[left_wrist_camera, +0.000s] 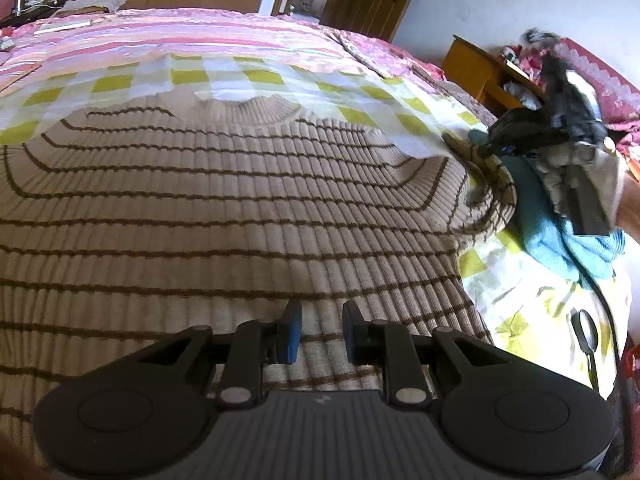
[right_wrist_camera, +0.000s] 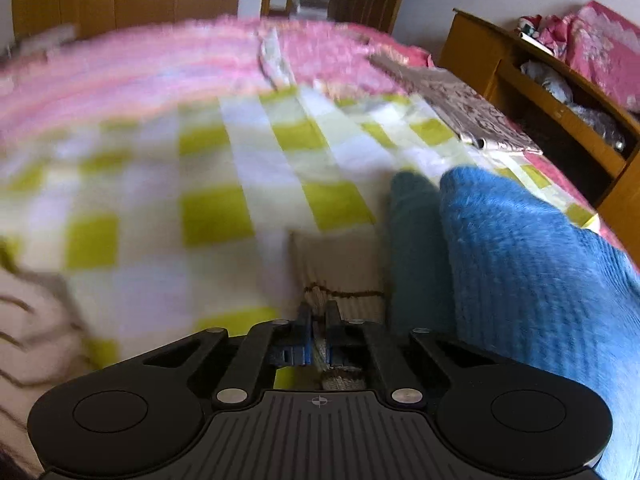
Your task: Fold small clothes
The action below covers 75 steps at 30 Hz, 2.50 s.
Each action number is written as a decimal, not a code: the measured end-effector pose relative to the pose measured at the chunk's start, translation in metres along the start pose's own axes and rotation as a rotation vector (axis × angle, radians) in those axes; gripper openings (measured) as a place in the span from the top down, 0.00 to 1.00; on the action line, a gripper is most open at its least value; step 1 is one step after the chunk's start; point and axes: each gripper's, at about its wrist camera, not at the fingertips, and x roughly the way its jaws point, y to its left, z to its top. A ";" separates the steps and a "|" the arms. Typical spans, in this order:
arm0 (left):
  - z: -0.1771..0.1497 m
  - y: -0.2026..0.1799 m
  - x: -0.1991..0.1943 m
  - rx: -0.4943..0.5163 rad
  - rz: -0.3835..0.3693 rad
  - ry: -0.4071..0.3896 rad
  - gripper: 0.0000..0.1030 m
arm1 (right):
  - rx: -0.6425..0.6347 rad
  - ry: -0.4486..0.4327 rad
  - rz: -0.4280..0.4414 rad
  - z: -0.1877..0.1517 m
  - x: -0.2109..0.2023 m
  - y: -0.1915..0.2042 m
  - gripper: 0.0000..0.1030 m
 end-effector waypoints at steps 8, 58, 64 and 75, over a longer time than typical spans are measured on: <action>0.009 0.021 -0.037 -0.046 0.018 -0.097 0.73 | 0.179 -0.118 0.376 0.012 -0.097 0.035 0.95; -0.016 0.111 -0.057 -0.139 0.170 -0.152 0.67 | -0.198 -0.067 0.397 -0.110 -0.106 0.155 0.88; -0.012 0.129 -0.071 -0.188 0.204 -0.196 0.67 | -0.371 -0.044 0.601 -0.122 -0.116 0.223 0.86; -0.008 0.148 -0.076 -0.223 0.207 -0.213 0.66 | -0.610 -0.044 0.669 -0.140 -0.101 0.308 0.65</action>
